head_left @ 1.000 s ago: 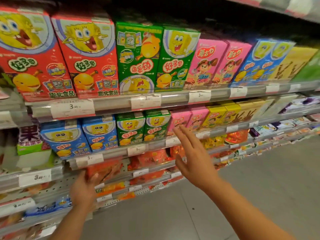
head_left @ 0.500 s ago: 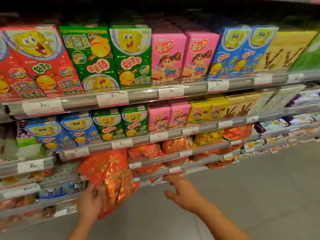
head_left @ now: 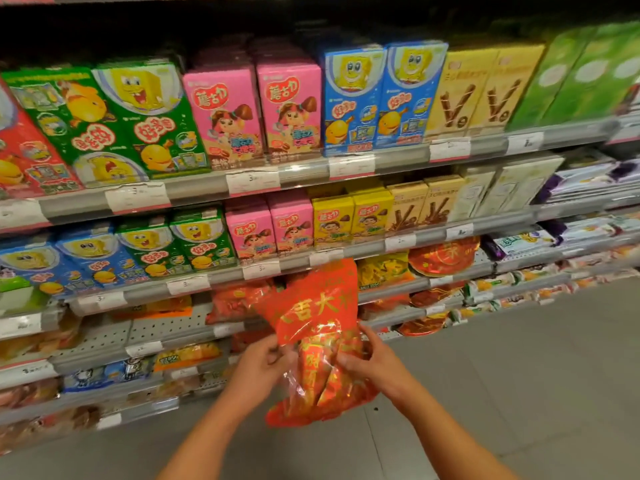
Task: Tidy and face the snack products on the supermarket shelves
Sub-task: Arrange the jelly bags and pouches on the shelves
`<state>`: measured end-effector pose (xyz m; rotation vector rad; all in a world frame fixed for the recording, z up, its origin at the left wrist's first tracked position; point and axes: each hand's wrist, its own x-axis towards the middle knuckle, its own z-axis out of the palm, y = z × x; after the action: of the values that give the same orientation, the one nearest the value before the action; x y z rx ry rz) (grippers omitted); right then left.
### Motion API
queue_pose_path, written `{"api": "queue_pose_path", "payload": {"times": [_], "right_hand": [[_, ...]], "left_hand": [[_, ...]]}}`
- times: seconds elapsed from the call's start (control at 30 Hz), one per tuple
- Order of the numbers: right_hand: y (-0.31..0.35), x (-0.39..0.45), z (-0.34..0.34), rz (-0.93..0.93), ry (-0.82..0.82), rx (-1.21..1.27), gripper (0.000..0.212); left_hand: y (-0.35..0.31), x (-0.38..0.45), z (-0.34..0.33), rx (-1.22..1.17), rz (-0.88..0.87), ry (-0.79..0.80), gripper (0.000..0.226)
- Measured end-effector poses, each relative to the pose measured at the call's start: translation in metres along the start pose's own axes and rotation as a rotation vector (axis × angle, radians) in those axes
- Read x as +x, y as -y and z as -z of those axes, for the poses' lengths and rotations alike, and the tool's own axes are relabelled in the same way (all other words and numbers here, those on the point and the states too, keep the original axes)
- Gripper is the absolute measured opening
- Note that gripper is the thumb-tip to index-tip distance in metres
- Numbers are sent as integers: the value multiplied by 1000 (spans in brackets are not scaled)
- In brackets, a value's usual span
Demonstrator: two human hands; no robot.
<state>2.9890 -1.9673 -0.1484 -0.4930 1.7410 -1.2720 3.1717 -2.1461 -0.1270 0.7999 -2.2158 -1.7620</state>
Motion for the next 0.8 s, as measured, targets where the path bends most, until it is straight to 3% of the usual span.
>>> {"api": "queue_pose_path", "payload": {"times": [0.1,0.23,0.47,0.6,0.73,0.8], "right_hand": [[-12,-7,47,-94,-44,187,98],[-26,-15,90,-174,-36,288,75],[-50,-22,140,-160,-481,251,49],[-50,-33,178,-238,-613,81,30],[-54,-50,209,-333,-764,-54,32],[-54,-60,218,-359,-808,-78,30]], "left_hand": [[-15,22,-38,-23,9,28,18],[-31,51,-84,21,19,101,5],[-15,134,-127,91,122,285,13],[6,204,-146,60,271,180,28],[14,270,-164,138,335,75,56],[13,298,-171,119,377,75,57]]}}
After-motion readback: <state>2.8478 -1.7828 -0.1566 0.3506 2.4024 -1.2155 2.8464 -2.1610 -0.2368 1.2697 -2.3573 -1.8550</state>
